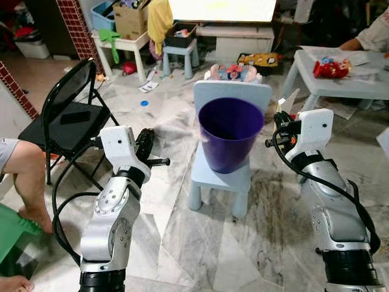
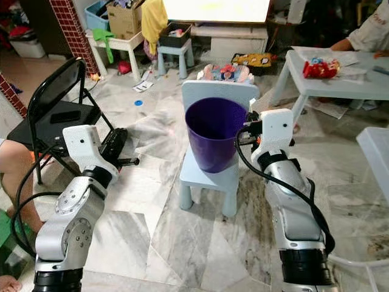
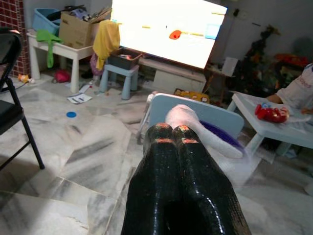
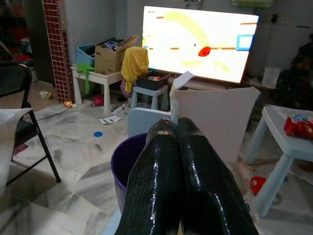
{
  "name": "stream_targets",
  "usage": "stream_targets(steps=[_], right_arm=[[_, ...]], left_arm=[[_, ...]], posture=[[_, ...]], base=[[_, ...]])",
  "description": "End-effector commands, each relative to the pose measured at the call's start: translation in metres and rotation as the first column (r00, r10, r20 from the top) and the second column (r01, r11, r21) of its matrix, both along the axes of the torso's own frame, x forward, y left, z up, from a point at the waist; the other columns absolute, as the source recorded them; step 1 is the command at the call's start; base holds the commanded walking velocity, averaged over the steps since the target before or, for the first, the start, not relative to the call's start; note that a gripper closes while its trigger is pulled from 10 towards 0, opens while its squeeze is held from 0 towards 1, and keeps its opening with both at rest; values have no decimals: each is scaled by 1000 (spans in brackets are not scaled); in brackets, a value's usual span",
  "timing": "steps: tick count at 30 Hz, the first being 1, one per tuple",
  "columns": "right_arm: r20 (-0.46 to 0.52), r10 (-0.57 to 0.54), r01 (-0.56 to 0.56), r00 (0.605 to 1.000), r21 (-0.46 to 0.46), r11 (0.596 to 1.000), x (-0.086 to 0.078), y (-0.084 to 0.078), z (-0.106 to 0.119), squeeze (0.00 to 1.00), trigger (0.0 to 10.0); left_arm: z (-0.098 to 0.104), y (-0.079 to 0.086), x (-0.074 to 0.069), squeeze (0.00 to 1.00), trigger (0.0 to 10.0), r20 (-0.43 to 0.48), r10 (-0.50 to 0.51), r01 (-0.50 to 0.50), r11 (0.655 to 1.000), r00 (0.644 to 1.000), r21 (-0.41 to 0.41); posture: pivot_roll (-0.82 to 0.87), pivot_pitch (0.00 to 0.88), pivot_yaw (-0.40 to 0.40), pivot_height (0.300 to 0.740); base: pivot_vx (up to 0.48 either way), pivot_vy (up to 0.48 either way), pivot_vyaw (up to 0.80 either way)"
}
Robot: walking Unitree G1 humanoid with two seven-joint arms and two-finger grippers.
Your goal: Picking trash to rubbish bin
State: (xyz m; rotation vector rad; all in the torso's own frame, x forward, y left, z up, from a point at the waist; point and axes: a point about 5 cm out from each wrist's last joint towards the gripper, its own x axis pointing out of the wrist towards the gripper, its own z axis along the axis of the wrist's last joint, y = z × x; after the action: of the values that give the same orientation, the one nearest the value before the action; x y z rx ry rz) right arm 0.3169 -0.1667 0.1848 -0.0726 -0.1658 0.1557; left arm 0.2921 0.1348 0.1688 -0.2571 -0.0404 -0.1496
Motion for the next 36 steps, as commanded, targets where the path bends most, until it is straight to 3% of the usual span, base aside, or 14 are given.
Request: stream_targets(steps=[1, 36], right_arm=[[8, -5, 5, 1000, -12, 1000, -1, -2, -1, 0, 0], [20, 22, -22, 1000, -9, 1000, -2, 2, 0, 0, 0]], left_arm=[[-2, -2, 1, 0, 0, -9, 1, -1, 1000, 1000, 3], [-3, -8, 1, 0, 0, -9, -12, 12, 1000, 1000, -12]], posture=[[87, 21, -5, 740], [79, 28, -10, 740]], base=[[341, 0, 0], [346, 0, -43]])
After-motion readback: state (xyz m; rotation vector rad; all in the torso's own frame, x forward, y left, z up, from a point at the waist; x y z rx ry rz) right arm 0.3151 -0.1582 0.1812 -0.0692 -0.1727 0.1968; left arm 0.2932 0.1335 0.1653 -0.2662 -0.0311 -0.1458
